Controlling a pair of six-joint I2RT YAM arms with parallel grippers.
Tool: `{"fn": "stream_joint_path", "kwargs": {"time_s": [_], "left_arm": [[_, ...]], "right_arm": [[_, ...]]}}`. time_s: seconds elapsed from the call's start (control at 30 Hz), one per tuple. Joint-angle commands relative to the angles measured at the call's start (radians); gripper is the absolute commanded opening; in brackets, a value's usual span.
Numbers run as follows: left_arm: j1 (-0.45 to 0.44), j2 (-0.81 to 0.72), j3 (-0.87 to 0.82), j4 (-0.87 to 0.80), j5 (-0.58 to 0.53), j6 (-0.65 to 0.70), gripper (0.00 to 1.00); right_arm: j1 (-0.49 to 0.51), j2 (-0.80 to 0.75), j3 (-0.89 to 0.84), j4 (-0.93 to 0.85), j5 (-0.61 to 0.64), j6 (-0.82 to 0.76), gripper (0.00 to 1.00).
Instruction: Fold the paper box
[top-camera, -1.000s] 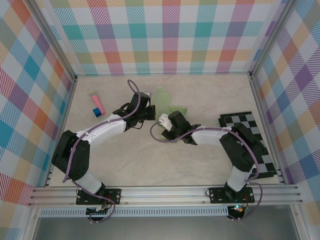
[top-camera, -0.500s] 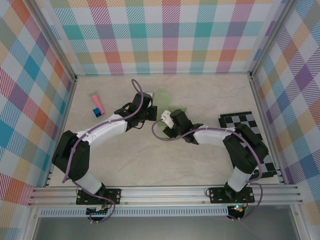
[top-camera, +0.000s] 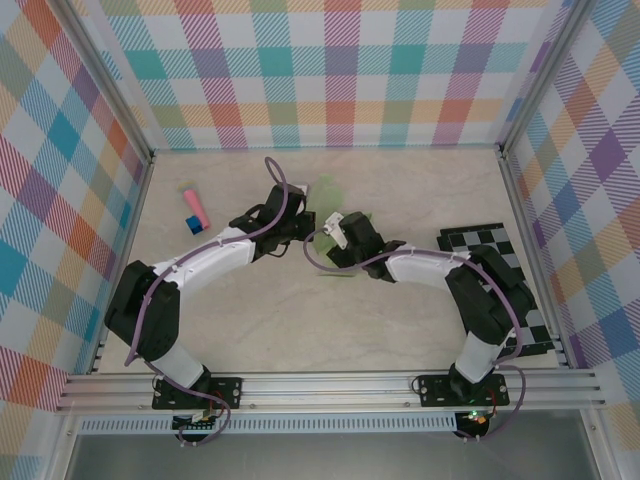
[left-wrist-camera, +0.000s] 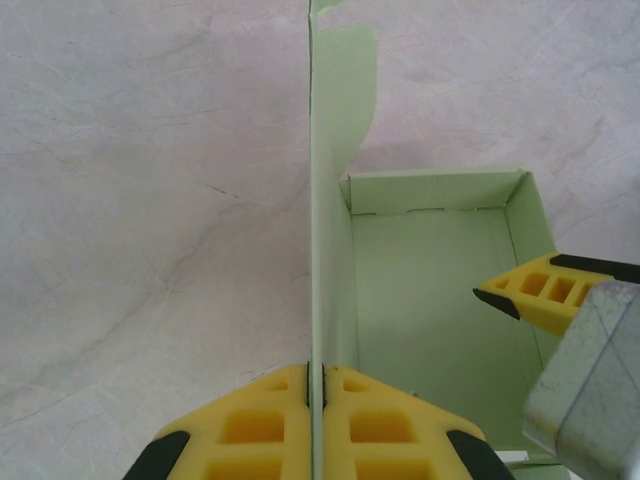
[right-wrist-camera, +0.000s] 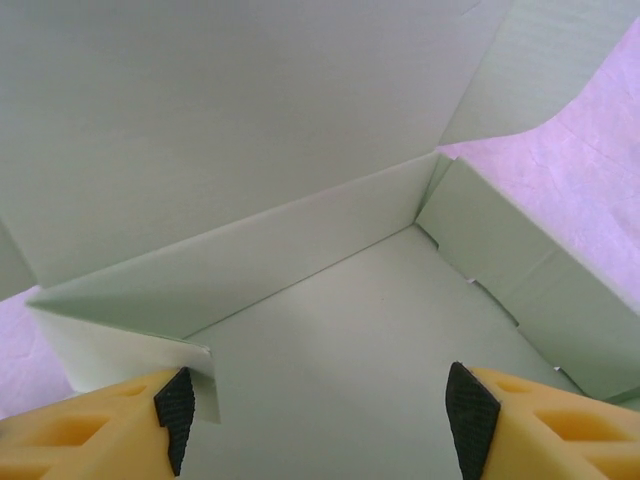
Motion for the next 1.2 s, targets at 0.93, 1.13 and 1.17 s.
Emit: {"fn": "stream_joint_path", "kwargs": {"time_s": [0.93, 1.13, 1.17], "left_arm": [[-0.02, 0.023, 0.026, -0.058, -0.021, 0.023, 0.0], [-0.02, 0.024, 0.039, -0.058, -0.023, 0.035, 0.0], [-0.02, 0.026, 0.04, -0.058, -0.02, 0.033, 0.0]], "right_arm": [[-0.082, -0.27, -0.152, 0.045, -0.551, -0.231, 0.79], [-0.122, -0.376, -0.127, -0.13, -0.747, -0.392, 0.81], [-0.124, -0.385, -0.111, -0.183, -0.77, -0.429, 0.82]]}}
